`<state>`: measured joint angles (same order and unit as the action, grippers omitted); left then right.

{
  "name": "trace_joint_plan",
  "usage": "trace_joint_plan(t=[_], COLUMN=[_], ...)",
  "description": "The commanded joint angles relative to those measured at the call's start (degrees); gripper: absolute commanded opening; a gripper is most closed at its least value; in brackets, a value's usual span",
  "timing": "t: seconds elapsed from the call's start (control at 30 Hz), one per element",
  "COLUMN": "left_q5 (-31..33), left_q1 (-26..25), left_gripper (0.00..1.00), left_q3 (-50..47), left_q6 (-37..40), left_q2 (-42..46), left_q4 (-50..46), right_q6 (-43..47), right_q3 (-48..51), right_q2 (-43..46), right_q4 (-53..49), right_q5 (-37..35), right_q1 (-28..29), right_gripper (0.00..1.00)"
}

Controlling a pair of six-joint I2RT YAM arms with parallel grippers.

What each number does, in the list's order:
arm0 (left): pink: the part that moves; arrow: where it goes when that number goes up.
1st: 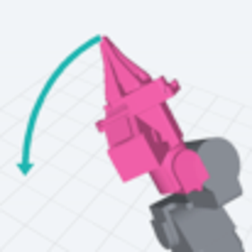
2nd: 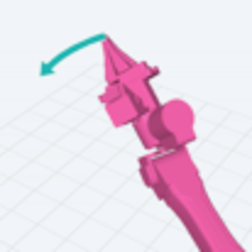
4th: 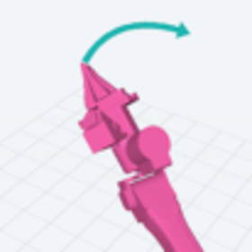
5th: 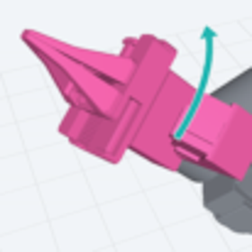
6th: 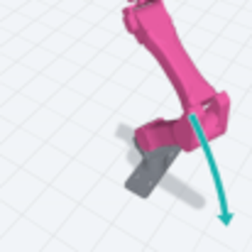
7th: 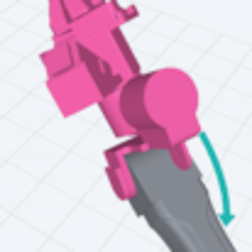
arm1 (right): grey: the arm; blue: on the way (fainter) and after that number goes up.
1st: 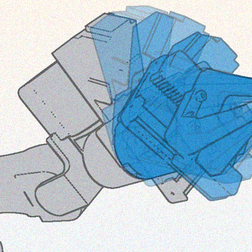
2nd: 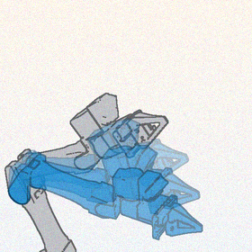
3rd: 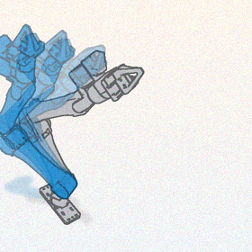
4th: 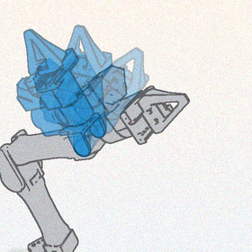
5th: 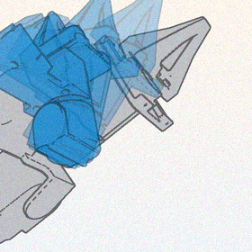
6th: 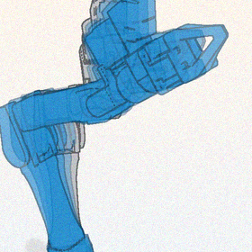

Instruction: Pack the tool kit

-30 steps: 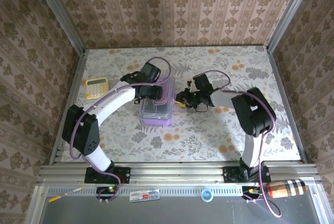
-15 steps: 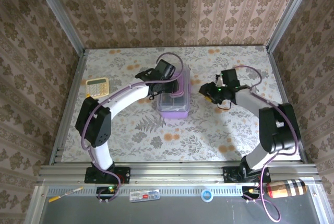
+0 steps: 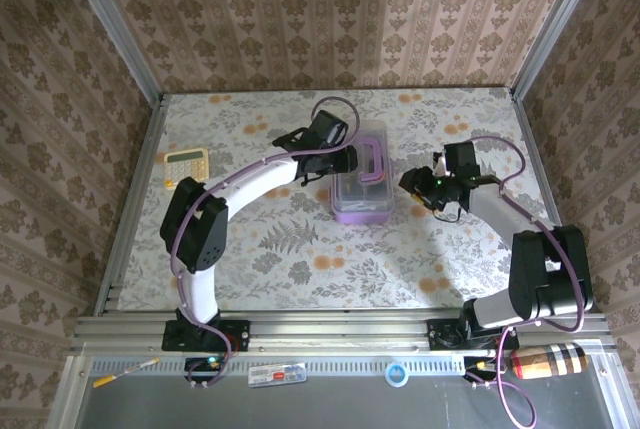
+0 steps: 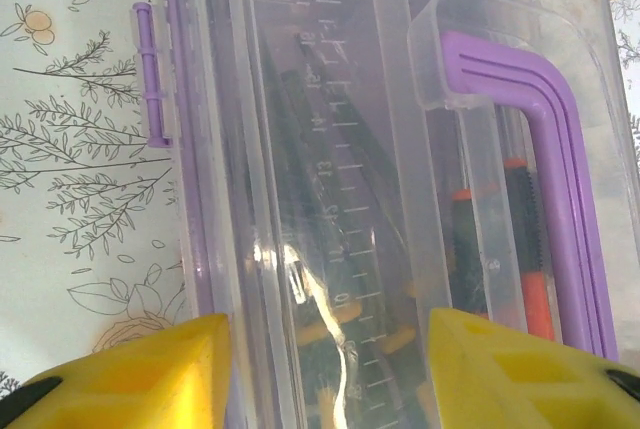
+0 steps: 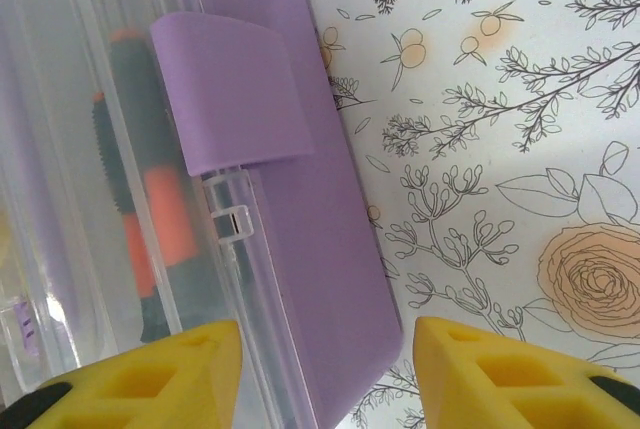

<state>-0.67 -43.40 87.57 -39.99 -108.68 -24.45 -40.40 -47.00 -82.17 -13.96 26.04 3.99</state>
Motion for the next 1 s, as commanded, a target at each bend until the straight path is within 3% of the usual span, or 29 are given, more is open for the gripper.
trace_joint_plan(t=[0.0,0.13,0.27,0.33,0.4,0.47,0.6,0.67,0.77,0.83,0.87,0.97], left_q5=[-0.21,2.37,5.27,7.05,10.53,14.04,18.31,21.45,31.59,40.13,42.47,38.19], left_q1=[0.04,1.61,2.96,3.24,3.35,3.32,4.11,4.27,4.51,4.69,4.81,5.40], left_gripper=[0.57,0.65,0.73,0.79,0.99,1.00,1.00,1.00,1.00,1.00,1.00,1.00], left_q3=[-2.19,-2.92,-5.79,-8.82,-12.76,-16.37,-21.55,-24.63,-28.90,-34.22,-38.73,-53.91], left_q6=[2.71,6.33,11.55,14.62,17.87,19.71,21.36,22.21,21.30,20.43,24.08,41.76], left_q2=[2.71,8.46,17.40,23.14,30.11,37.16,49.76,55.15,60.95,64.98,67.87,78.01], left_q4=[-10.11,-13.25,-14.97,-15.09,-14.93,-15.02,-16.60,-16.56,-16.66,-14.15,-8.52,13.71], right_q6=[2.01,2.86,3.52,4.63,6.18,7.80,6.92,7.18,7.92,10.67,11.80,8.46], right_q3=[-0.57,-2.38,-5.03,-5.64,-5.75,-5.99,-4.08,-2.23,-0.99,0.33,0.71,3.10], right_q2=[2.03,4.81,8.13,11.15,15.48,19.89,27.38,29.67,30.92,31.56,32.07,34.71], right_q4=[-2.94,-5.12,-7.11,-6.04,-4.00,-2.89,-0.30,0.50,-0.62,0.40,0.70,1.33], right_q5=[-1.04,-1.97,-2.16,-0.08,1.13,0.08,-12.50,-24.23,-35.98,-38.04,-38.32,-38.73], right_q1=[-0.56,-0.85,-0.82,-0.70,0.14,1.66,5.13,6.65,6.82,6.82,6.83,6.88], right_gripper=[0.51,0.53,0.62,0.71,0.77,0.97,1.00,1.00,1.00,1.00,1.00,1.00])
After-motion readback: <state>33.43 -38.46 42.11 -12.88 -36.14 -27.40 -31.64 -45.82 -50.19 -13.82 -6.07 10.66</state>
